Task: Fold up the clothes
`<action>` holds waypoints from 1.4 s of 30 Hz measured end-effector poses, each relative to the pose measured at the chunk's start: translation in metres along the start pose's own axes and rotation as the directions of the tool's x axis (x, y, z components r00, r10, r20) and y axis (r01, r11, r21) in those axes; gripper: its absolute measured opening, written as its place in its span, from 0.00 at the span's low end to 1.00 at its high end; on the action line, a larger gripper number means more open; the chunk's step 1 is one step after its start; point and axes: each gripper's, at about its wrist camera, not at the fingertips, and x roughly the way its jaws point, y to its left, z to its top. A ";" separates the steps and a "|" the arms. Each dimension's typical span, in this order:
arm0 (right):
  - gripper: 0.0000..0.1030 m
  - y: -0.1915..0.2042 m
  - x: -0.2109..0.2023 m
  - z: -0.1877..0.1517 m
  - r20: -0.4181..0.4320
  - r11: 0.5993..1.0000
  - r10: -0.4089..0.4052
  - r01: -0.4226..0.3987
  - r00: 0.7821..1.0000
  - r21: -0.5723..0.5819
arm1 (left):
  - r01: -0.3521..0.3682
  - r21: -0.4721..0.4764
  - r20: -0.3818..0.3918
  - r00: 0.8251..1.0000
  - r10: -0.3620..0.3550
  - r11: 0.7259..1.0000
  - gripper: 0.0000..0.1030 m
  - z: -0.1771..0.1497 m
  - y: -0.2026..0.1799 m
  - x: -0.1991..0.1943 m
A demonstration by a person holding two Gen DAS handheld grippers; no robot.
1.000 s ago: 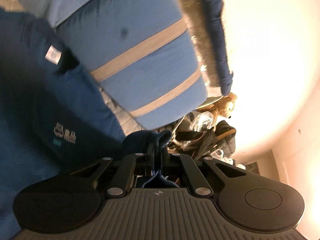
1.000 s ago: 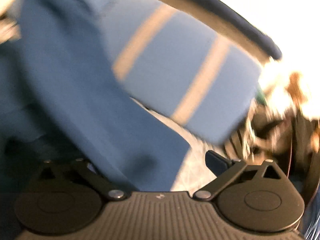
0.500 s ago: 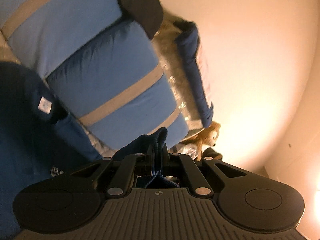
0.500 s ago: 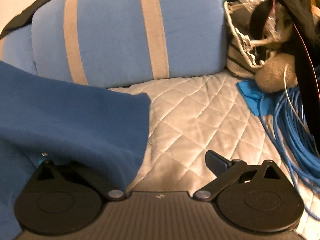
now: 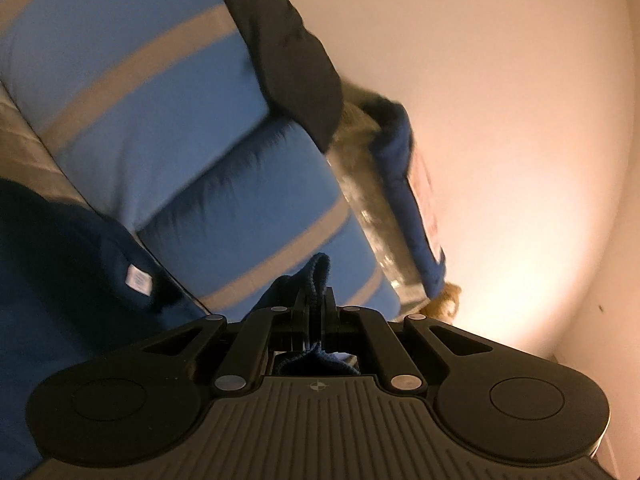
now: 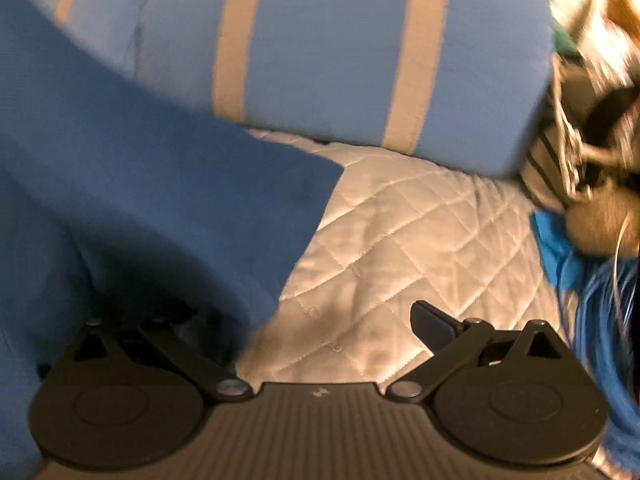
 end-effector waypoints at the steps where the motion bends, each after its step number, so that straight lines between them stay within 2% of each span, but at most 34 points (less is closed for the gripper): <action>1: 0.98 0.001 -0.001 -0.001 0.007 1.000 0.006 -0.006 1.000 -0.013 | -0.016 -0.001 0.002 1.000 0.016 1.000 0.04 0.003 0.004 -0.004; 4: 0.87 0.006 -0.004 -0.003 0.027 0.998 0.024 -0.022 0.999 -0.052 | -0.070 0.009 -0.003 0.998 0.070 0.998 0.04 0.010 0.020 -0.014; 6: 0.74 0.009 -0.006 -0.004 0.041 0.996 0.036 -0.033 0.999 -0.078 | -0.104 0.016 -0.013 0.994 0.105 0.994 0.04 0.013 0.032 -0.020; 7: 0.71 0.010 -0.007 -0.005 0.047 0.995 0.043 -0.038 0.998 -0.091 | -0.118 0.026 -0.018 0.993 0.119 0.993 0.04 0.013 0.038 -0.023; 8: 0.65 0.011 -0.008 -0.005 0.053 0.994 0.049 -0.043 0.997 -0.104 | -0.135 0.036 -0.025 0.990 0.136 0.990 0.04 0.013 0.043 -0.025; 9: 0.52 0.013 -0.009 -0.006 0.060 0.992 0.055 -0.048 0.997 -0.117 | -0.156 0.049 -0.034 0.987 0.157 0.987 0.04 0.013 0.049 -0.028; 10: 0.46 0.016 -0.010 -0.007 0.066 0.989 0.064 -0.055 0.996 -0.137 | -0.173 0.061 -0.042 0.983 0.176 0.983 0.04 0.013 0.055 -0.030; 12: 0.26 0.024 -0.012 -0.010 0.076 0.982 0.080 -0.065 0.994 -0.179 | -0.199 0.085 -0.060 0.977 0.204 0.976 0.04 0.012 0.066 -0.034; 15: 0.16 0.035 -0.014 -0.011 0.084 0.972 0.079 -0.059 0.993 -0.227 | -0.250 0.140 -0.084 0.961 0.263 0.958 0.04 0.009 0.085 -0.042; 19: 0.16 0.043 -0.014 -0.012 0.073 0.966 0.057 -0.037 0.996 -0.256 | -0.296 0.213 -0.132 0.936 0.327 0.931 0.04 0.000 0.110 -0.050; 25: 0.17 0.050 -0.015 -0.017 0.093 0.958 0.040 -0.011 0.995 -0.287 | -0.362 0.363 -0.179 0.877 0.445 0.859 0.04 -0.023 0.137 -0.052; 29: 0.27 0.054 -0.015 -0.021 0.101 0.949 0.035 -0.001 0.994 -0.315 | -0.401 0.462 -0.169 0.836 0.522 0.791 0.05 -0.040 0.149 -0.052; 30: 0.36 0.053 -0.014 -0.022 0.099 0.949 0.035 -0.002 0.994 -0.316 | -0.409 0.487 -0.165 0.825 0.541 0.772 0.05 -0.044 0.151 -0.052; 31: 0.37 0.053 -0.014 -0.023 0.097 0.949 0.036 -0.003 0.995 -0.317 | -0.415 0.510 -0.159 0.815 0.557 0.753 0.05 -0.049 0.153 -0.051; 33: 0.45 0.051 -0.013 -0.024 0.094 0.948 0.038 -0.006 0.995 -0.318 | -0.419 0.554 -0.145 0.802 0.579 0.719 0.05 -0.059 0.153 -0.050; 36: 0.49 0.049 -0.010 -0.027 0.089 0.948 0.032 -0.002 0.996 -0.318 | -0.421 0.604 -0.125 0.789 0.602 0.677 0.05 -0.070 0.155 -0.049; 42: 0.50 0.052 -0.004 -0.033 0.085 0.942 -0.005 0.033 0.996 -0.335 | -0.436 0.610 -0.107 0.782 0.614 0.662 0.05 -0.075 0.159 -0.050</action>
